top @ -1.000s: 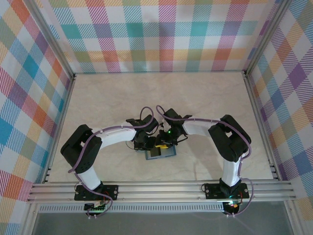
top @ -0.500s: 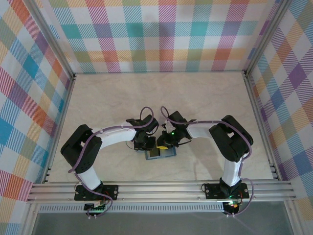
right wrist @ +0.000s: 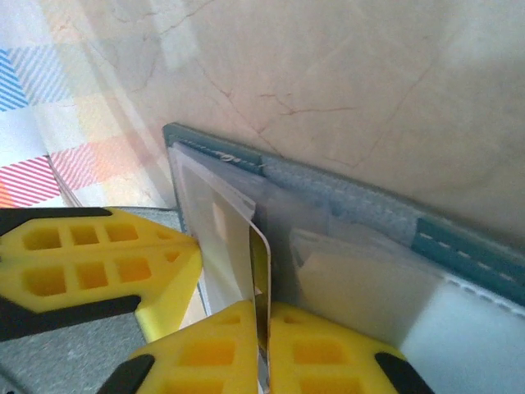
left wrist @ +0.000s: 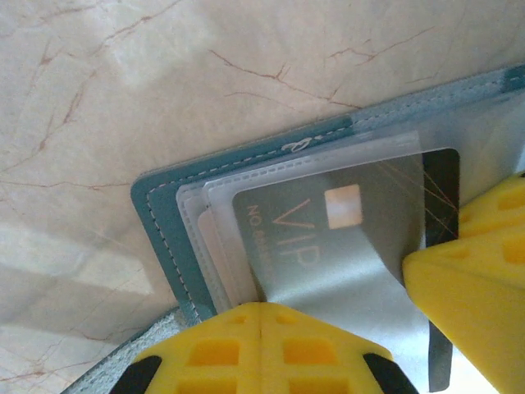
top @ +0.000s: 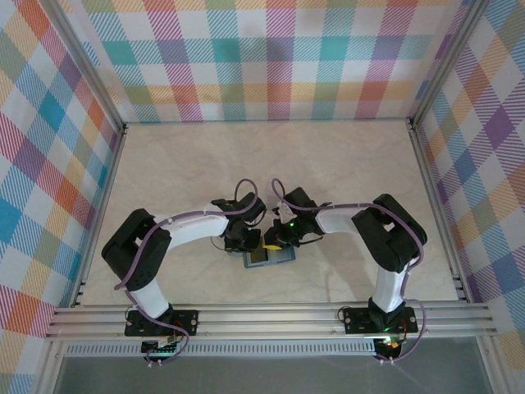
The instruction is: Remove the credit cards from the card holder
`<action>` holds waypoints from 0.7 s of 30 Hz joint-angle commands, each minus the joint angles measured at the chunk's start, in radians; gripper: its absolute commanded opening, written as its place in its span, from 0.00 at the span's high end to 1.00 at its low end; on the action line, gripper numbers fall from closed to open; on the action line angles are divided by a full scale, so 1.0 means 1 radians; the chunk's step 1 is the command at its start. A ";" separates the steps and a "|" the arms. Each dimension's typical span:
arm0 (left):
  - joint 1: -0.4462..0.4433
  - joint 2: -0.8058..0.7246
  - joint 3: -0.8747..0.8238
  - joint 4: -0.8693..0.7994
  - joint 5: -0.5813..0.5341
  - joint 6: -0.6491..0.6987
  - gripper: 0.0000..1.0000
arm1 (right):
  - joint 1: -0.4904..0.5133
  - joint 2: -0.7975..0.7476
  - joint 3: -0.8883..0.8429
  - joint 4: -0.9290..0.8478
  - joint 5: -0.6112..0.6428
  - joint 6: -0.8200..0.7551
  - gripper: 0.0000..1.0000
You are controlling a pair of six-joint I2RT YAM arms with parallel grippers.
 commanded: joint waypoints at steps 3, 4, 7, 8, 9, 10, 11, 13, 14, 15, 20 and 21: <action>-0.008 0.037 -0.041 -0.074 -0.061 0.011 1.00 | -0.001 -0.030 -0.021 -0.011 0.024 -0.012 0.89; -0.009 0.037 -0.042 -0.078 -0.062 0.013 1.00 | -0.001 -0.030 -0.021 -0.012 0.025 -0.012 0.89; -0.009 0.036 -0.041 -0.083 -0.065 0.013 1.00 | 0.000 -0.034 -0.020 -0.020 0.032 -0.012 0.89; -0.008 0.036 -0.040 -0.085 -0.067 0.015 1.00 | 0.000 -0.035 -0.020 -0.027 0.039 -0.015 0.87; -0.009 0.038 -0.039 -0.086 -0.067 0.014 1.00 | 0.000 -0.037 -0.020 -0.031 0.044 -0.017 0.85; -0.009 0.040 -0.036 -0.089 -0.068 0.016 1.00 | -0.001 -0.039 -0.022 -0.032 0.046 -0.017 0.84; -0.009 0.042 -0.033 -0.090 -0.067 0.018 1.00 | -0.001 -0.039 -0.025 -0.025 0.042 -0.016 0.84; -0.008 0.044 -0.029 -0.093 -0.067 0.019 1.00 | -0.002 -0.043 -0.033 -0.013 0.040 -0.010 0.84; -0.008 0.045 -0.027 -0.096 -0.068 0.019 1.00 | -0.002 -0.045 -0.036 -0.009 0.038 -0.008 0.87; -0.008 0.044 -0.026 -0.097 -0.070 0.017 1.00 | -0.002 -0.045 -0.037 -0.009 0.038 -0.008 0.87; -0.009 0.045 -0.021 -0.102 -0.076 0.012 1.00 | -0.002 -0.055 -0.049 0.007 0.039 -0.001 0.89; -0.008 0.045 -0.022 -0.101 -0.076 0.013 1.00 | -0.002 -0.056 -0.050 0.008 0.038 0.000 0.89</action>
